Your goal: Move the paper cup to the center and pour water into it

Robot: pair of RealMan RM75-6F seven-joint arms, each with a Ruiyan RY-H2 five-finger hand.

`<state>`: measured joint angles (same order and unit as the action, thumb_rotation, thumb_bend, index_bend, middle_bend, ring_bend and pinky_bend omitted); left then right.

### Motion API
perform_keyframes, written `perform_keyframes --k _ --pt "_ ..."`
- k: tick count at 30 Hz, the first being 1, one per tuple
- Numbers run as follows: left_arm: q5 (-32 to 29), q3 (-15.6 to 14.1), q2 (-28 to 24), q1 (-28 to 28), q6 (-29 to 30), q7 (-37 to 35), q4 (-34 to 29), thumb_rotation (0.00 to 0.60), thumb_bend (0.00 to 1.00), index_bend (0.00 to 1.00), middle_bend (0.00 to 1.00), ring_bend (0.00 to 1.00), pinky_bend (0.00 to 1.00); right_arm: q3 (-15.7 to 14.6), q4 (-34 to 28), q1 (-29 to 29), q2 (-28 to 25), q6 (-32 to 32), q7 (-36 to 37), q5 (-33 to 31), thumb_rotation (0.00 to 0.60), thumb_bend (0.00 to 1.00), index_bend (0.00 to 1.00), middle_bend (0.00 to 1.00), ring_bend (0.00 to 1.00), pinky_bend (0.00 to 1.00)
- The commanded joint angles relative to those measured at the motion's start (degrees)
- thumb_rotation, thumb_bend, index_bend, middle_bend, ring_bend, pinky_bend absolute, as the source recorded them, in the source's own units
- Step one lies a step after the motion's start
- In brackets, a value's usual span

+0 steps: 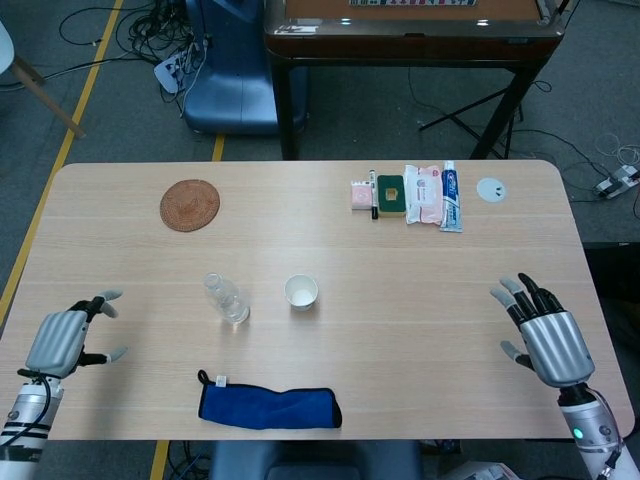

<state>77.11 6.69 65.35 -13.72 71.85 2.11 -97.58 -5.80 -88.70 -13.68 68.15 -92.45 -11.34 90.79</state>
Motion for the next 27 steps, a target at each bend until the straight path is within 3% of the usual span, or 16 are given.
perform_keyframes --k 1,5,9,27 --pt "-3.70 1.37 1.78 -2.29 -3.54 0.42 0.18 0.600 0.06 0.09 0.27 0.24 0.43 -0.31 1.44 2.61 0.02 -2.84 3.09 1.10 0.600 0.05 0.23 0.17 0.08 0.27" --pt "-8.90 2.66 3.72 -4.93 -7.59 2.49 1.53 0.600 0.06 0.01 0.15 0.15 0.35 0.38 2.99 4.29 0.20 -4.55 5.84 1.99 0.600 0.05 0.23 0.17 0.08 0.27" --pt "-11.95 3.96 5.61 -6.91 -10.00 2.00 2.67 0.600 0.06 0.00 0.09 0.09 0.28 0.95 3.74 5.43 0.08 -5.59 8.03 2.81 0.600 0.05 0.23 0.17 0.08 0.27" --pt "-17.94 6.28 8.02 -12.67 -15.62 0.62 -0.65 0.600 0.06 0.00 0.08 0.08 0.27 3.34 4.39 7.87 -1.14 -5.74 12.14 4.59 0.600 0.05 0.23 0.17 0.08 0.27"
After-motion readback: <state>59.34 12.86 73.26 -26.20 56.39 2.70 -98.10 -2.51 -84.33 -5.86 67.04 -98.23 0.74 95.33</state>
